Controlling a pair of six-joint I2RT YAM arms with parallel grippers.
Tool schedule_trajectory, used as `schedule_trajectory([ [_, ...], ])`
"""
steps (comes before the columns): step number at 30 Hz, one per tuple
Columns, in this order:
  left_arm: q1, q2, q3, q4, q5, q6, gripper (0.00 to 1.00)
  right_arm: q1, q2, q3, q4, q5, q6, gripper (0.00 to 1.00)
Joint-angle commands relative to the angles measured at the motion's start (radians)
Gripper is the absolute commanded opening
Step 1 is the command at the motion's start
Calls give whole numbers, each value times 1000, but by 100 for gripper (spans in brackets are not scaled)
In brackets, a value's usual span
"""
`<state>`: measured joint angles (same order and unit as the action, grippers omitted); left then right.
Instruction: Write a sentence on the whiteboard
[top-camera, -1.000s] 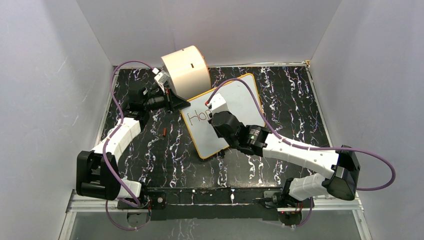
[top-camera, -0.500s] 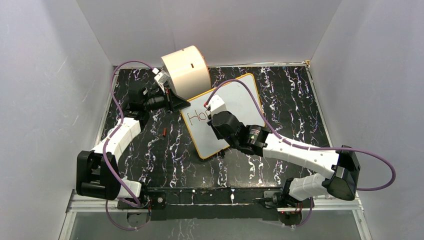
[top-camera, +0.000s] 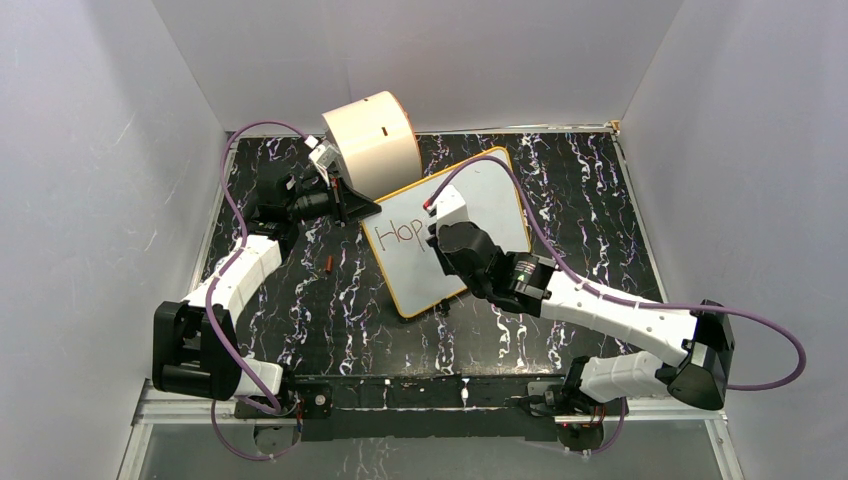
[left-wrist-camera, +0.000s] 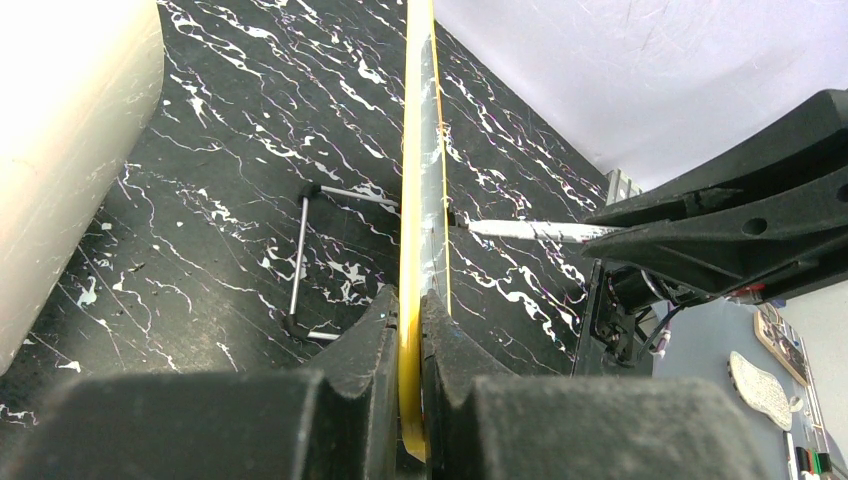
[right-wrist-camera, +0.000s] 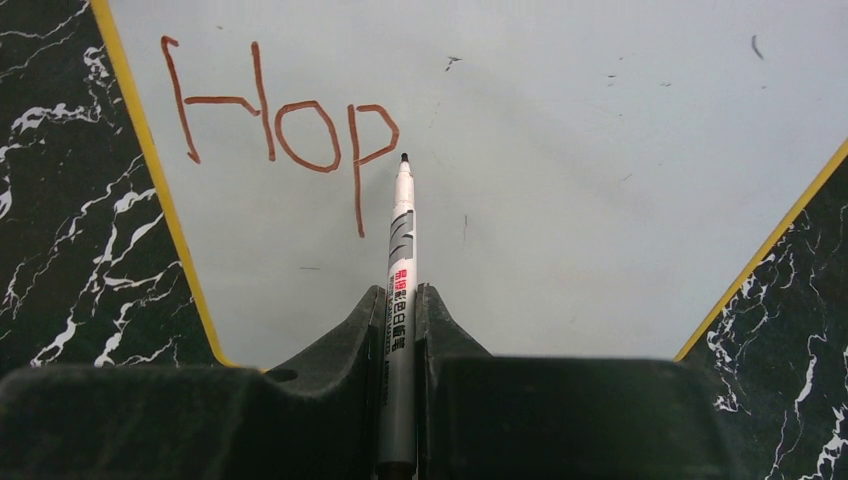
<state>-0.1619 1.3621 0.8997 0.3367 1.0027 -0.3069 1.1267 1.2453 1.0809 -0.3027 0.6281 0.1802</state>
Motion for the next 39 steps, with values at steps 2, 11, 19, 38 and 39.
schedule_trajectory([
  [2, -26, 20, 4, -58, 7, 51, 0, -13, -30, -19, 72, 64, 8, 0],
  [11, -27, 21, 5, -58, 8, 50, 0, -28, -14, -22, 115, 31, -1, 0],
  [19, -26, 23, 5, -58, 10, 51, 0, -37, 1, -10, 127, 12, -13, 0],
  [38, -26, 24, 5, -59, 11, 52, 0, -60, 17, -19, 96, 19, -11, 0],
  [39, -27, 24, 5, -59, 11, 52, 0, -61, 15, -22, 94, 25, -11, 0],
])
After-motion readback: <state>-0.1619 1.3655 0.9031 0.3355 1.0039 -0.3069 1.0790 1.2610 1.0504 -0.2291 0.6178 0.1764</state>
